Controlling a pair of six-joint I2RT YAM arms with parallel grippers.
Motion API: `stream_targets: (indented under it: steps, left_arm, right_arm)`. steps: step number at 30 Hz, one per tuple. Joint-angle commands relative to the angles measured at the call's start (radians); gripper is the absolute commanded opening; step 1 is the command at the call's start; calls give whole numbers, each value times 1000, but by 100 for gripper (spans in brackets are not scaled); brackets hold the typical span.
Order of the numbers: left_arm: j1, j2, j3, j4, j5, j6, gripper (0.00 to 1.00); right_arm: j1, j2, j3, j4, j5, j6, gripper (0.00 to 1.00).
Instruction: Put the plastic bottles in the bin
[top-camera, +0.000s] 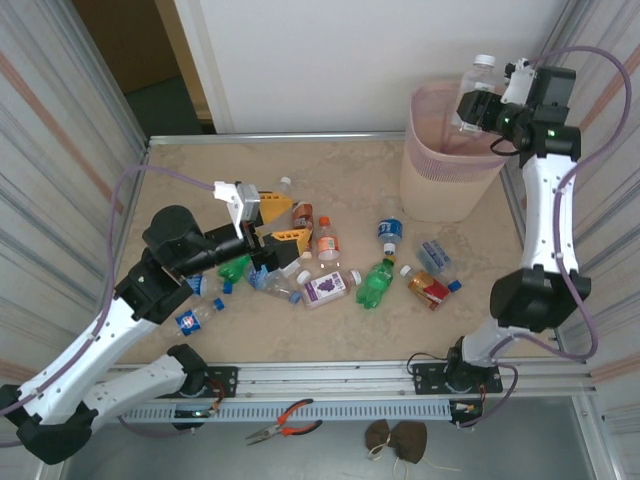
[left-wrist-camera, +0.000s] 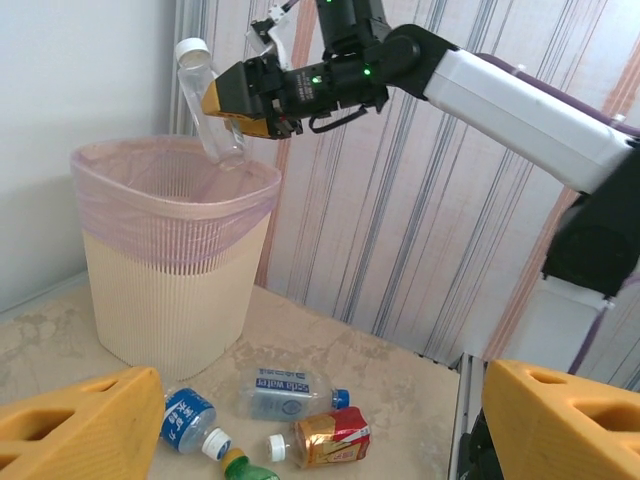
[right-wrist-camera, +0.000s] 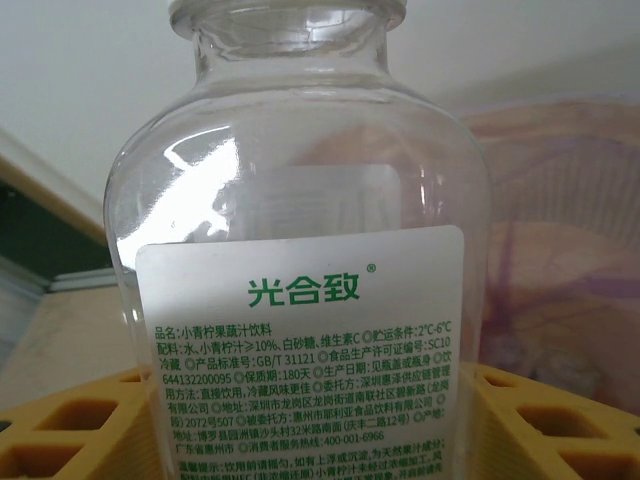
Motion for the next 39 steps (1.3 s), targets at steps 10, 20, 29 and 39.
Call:
stream_targets:
  steps: [10,20,29,39]
  left_arm:
    - [2,12,-18,16,-18,-6,83]
    - [3,29,-24,-10,-55,-37,82]
    - [4,48,3,-105,-101,-37,81]
    - [4,52,7,-180,-182,-41,81]
  right_arm:
    - [44,280,305,-330,405,-296,46]
    - [66,401,322,-387,503,-338,48]
    - [65,493,323,-401,508,-335,54]
    - [63,505,323,-402,511,-320,66]
